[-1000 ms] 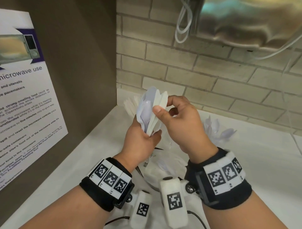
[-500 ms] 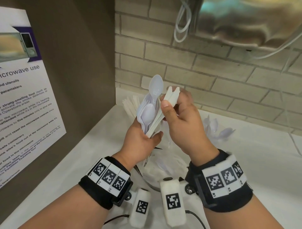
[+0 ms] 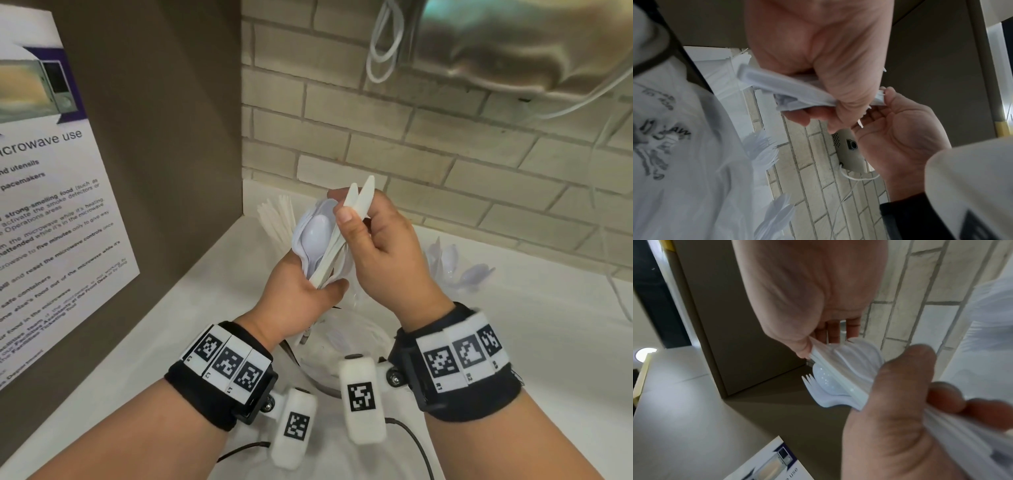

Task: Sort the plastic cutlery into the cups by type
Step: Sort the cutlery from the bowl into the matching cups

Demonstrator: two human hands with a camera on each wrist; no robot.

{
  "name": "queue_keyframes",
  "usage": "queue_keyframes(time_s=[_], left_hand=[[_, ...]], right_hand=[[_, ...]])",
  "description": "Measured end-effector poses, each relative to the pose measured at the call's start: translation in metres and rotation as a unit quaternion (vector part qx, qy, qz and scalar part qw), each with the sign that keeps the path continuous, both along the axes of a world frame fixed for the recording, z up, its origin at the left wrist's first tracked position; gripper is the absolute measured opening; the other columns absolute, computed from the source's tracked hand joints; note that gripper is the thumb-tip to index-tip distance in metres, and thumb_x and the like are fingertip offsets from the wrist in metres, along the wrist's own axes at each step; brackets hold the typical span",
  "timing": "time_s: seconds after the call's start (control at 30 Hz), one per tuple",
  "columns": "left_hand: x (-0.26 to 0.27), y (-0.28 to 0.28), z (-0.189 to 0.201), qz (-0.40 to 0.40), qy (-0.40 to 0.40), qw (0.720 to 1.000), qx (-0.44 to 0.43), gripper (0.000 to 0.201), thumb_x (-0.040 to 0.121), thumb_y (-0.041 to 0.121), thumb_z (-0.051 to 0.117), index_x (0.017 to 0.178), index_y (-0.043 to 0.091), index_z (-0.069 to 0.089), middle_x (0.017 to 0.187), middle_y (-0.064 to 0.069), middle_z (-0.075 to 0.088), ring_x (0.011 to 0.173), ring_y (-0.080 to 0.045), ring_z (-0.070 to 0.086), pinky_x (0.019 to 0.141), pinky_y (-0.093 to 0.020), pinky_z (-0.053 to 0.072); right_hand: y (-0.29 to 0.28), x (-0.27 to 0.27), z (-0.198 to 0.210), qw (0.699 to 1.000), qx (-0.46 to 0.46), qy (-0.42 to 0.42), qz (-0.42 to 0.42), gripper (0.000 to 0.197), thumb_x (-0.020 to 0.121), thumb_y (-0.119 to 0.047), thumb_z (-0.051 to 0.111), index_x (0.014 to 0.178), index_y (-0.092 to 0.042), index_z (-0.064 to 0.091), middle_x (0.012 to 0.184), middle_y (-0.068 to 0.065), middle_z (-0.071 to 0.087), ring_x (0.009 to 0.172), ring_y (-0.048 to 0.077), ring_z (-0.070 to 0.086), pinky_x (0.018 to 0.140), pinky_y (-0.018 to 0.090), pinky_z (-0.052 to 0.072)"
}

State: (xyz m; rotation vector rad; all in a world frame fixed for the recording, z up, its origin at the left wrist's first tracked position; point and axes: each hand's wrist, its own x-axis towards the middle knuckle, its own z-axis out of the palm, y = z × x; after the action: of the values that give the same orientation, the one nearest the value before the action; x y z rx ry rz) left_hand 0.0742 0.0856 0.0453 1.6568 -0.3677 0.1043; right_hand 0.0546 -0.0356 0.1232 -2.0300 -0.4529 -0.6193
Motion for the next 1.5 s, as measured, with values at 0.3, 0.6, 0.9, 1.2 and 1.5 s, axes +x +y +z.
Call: queue_keyframes(time_s=[0.3,0.6,0.9,1.2,1.5], left_hand=[[-0.001,0.0,-0.003,0.023,0.025,0.999,0.004,0.018,0.08,0.022,0.073,0.078,0.013,0.058,0.059,0.007,0.057,0.051,-0.009,0.054,0.052,-0.023,0.047],[0.002,0.026,-0.003,0.073,0.041,0.995,-0.052,0.027,0.092,0.024,0.06,0.069,0.009,0.056,0.056,-0.009,0.05,0.052,-0.018,0.05,0.058,-0.031,0.049],[0.026,0.058,0.002,0.099,0.061,0.984,-0.138,0.016,0.093,0.028,0.059,0.08,0.021,0.064,0.058,0.002,0.055,0.058,-0.016,0.055,0.083,-0.056,0.05],[0.033,0.069,-0.002,0.091,0.075,0.977,-0.179,0.014,0.084,0.037,0.068,0.071,0.03,0.068,0.06,0.002,0.054,0.057,-0.016,0.054,0.077,-0.049,0.048],[0.027,0.049,0.004,-0.019,0.139,0.957,-0.253,0.007,0.082,0.029,0.068,0.085,0.022,0.068,0.066,0.002,0.056,0.065,-0.019,0.056,0.072,-0.039,0.05]], right_hand=[[0.005,0.003,0.016,0.993,0.117,0.03,-0.003,0.008,0.101,-0.026,0.04,0.095,-0.023,0.044,0.093,-0.002,0.075,0.096,0.01,0.067,0.083,0.026,0.048],[-0.01,0.031,0.064,0.957,0.29,0.006,0.002,0.007,0.103,-0.019,0.039,0.099,-0.02,0.045,0.082,0.004,0.069,0.072,0.022,0.071,0.066,0.035,0.057],[0.024,0.137,-0.014,0.993,0.093,0.037,-0.063,0.019,0.097,-0.023,0.049,0.08,-0.031,0.047,0.086,0.008,0.071,0.083,0.027,0.067,0.078,0.038,0.053],[0.037,0.183,-0.052,0.94,-0.194,0.268,-0.086,0.046,0.094,-0.046,0.053,0.108,-0.002,0.056,0.109,0.014,0.065,0.104,0.032,0.06,0.078,0.03,0.042],[0.014,0.142,-0.024,0.962,-0.036,0.263,-0.072,0.029,0.086,-0.031,0.069,0.107,-0.012,0.068,0.099,0.003,0.07,0.095,0.018,0.065,0.09,0.031,0.051]])
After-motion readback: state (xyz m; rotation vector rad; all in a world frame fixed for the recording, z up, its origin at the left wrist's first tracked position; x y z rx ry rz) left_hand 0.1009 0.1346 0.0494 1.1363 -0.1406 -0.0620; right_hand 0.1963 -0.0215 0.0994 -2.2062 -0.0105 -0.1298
